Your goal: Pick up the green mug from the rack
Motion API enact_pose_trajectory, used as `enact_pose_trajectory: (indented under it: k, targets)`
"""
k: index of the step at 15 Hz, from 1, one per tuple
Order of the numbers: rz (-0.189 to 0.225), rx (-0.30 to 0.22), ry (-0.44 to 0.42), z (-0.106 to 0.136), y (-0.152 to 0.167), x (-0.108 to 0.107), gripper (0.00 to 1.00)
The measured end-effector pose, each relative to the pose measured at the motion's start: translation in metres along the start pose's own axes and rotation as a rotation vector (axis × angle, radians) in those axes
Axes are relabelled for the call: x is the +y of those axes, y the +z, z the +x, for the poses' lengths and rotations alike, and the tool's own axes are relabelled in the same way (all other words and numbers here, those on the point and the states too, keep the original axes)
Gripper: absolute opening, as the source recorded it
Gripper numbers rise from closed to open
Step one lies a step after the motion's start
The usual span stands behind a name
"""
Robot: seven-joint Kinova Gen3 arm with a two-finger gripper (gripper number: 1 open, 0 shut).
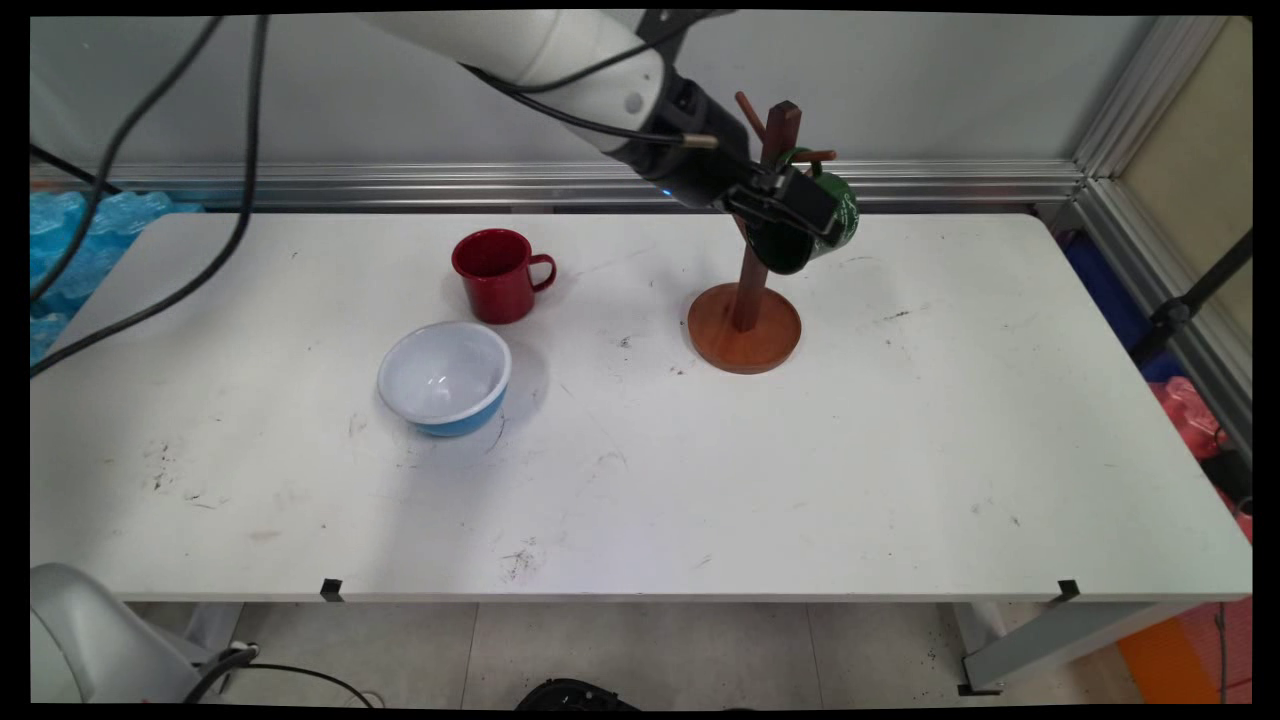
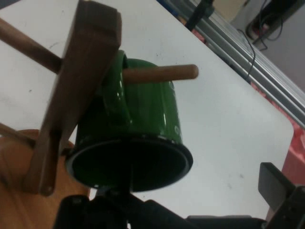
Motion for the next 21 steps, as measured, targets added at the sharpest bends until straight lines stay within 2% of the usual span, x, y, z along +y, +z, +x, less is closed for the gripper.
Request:
enact_pose_trajectory:
  k: [7,15,16,21]
  targets:
    - [0.004,0.023,-0.085,0.000,0.028,0.004,1.00]
    - [0.005,0.042,-0.139,-0.001,0.044,0.007,1.00]
    - [0.007,0.046,-0.144,0.000,0.045,0.007,0.00]
    - [0.022,0.051,-0.167,-0.004,0.047,0.004,0.00]
